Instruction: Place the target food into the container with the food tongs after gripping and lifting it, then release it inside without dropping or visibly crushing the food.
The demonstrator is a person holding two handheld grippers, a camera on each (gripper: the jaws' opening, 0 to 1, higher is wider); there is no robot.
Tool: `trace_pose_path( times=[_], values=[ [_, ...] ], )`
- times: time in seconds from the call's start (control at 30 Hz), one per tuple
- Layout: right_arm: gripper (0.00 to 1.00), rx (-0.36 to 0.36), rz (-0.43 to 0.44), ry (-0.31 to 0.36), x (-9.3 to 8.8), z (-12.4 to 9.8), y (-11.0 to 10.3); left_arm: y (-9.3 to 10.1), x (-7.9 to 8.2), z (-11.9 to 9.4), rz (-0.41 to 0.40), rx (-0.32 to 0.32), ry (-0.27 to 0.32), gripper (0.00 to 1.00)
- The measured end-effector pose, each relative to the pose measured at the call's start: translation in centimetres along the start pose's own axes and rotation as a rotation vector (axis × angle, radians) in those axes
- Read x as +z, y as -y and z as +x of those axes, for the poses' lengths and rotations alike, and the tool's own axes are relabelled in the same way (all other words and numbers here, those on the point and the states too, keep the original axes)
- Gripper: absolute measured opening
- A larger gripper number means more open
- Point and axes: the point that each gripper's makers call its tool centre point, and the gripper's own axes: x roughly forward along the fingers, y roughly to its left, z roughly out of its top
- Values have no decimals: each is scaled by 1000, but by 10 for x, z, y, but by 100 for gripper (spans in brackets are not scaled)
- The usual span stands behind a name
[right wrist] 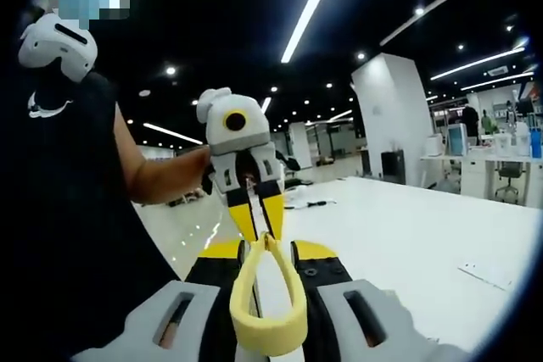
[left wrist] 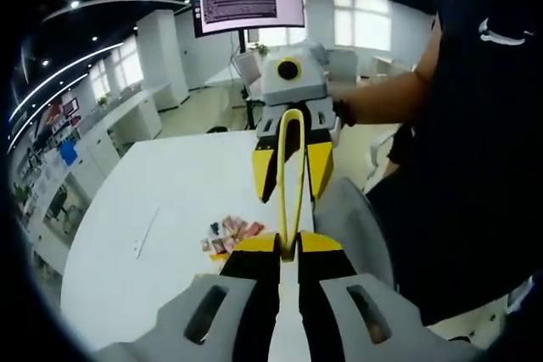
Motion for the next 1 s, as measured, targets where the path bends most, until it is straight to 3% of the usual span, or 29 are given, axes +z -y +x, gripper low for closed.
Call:
trace_pose_path(
  times=[0.2, 0.27, 0.47, 0.57, 0.73, 1.0],
  values=[
    [19, -10, -20, -3, 2, 0, -1, 1, 3, 0, 4, 1, -1, 2],
    [20, -16, -12, -2, 4, -1, -1, 1, 4, 0, 9, 0, 6, 7],
    [21, -33, 10, 32, 12, -7, -2, 1, 16, -7, 39, 7, 115, 18],
    [22, -32, 7, 35, 12, -5, -1, 1, 12, -9, 43, 14, 112, 20],
    [22, -45, 9, 43, 12, -5, -2, 0, 10, -12, -37, 1, 149, 22],
    [22, -45, 23, 39, 4, -6, -6, 5, 3, -4, -94, -7, 169, 20]
  ],
)
